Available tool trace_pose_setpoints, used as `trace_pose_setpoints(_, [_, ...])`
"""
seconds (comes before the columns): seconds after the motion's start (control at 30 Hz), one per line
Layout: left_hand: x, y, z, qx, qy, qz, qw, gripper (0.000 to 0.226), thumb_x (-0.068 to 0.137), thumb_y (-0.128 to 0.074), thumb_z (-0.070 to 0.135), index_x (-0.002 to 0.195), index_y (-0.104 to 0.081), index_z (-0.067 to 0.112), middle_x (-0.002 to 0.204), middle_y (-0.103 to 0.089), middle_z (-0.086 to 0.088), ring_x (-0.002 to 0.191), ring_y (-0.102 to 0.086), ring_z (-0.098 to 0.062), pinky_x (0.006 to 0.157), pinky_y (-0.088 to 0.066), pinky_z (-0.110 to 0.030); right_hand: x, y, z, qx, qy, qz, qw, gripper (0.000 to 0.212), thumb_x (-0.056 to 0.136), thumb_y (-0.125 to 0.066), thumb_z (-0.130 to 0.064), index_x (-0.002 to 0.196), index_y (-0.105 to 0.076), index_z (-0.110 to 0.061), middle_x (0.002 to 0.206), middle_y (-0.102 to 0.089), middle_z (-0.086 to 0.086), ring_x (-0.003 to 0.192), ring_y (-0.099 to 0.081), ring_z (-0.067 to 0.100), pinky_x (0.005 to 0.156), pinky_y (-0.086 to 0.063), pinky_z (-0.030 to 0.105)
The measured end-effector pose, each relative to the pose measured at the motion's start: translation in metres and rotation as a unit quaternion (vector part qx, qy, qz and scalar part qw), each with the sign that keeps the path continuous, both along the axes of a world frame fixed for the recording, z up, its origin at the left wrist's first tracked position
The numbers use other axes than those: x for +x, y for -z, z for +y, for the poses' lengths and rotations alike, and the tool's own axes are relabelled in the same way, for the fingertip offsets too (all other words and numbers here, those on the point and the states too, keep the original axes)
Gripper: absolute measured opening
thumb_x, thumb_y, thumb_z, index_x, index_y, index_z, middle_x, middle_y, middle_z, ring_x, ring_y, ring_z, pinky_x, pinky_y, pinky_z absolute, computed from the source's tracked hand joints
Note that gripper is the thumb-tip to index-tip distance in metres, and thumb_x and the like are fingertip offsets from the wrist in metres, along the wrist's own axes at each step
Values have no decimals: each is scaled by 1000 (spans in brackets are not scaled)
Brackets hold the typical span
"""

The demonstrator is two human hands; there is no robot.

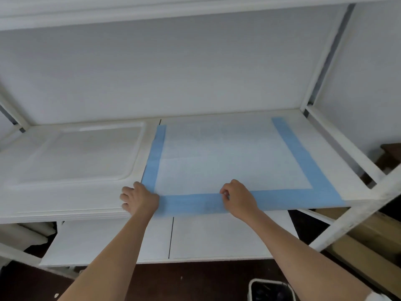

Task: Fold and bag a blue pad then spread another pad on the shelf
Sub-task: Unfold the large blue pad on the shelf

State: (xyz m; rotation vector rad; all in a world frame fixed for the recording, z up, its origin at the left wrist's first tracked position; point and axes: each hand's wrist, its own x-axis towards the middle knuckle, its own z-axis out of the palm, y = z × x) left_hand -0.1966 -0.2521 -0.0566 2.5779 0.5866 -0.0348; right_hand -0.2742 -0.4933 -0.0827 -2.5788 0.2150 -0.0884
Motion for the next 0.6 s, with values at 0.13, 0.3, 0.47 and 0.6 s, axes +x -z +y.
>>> trace_pose_setpoints(0.13, [-3,4,-49,-17,166,6,986,43,84,-58,15,126,-48,12,135,-34,-14,126,-32,-33,104,-30,-42,-18,2,-40,3,59,-1,998,17,89,-50,-16,99,-64,-16,101,-55,3,96,-56,20,81,-47,32])
trace_pose_setpoints(0.3, [-11,13,-100,-7,276,48,960,54,85,-63,35,132,-44,15,138,-34,-10,129,-32,-30,102,-33,-40,-45,2,-87,0,144,7,989,18,91,-49,-16,102,-63,-15,103,-52,4,97,-54,21,80,-47,34])
trace_pose_setpoints(0.47, [-17,18,-129,12,323,44,945,59,84,-63,35,135,-42,15,143,-31,-6,132,-30,-27,104,-31,-39,-70,2,-131,13,246,3,969,18,92,-48,-17,104,-61,-14,105,-52,6,95,-56,23,75,-49,36])
trace_pose_setpoints(0.6, [-14,25,-144,-28,383,32,923,59,84,-62,21,139,-41,15,153,-25,-5,140,-25,-23,113,-27,-37,-85,2,-158,24,335,12,942,17,91,-48,-17,104,-58,-14,104,-45,6,90,-57,28,71,-51,38])
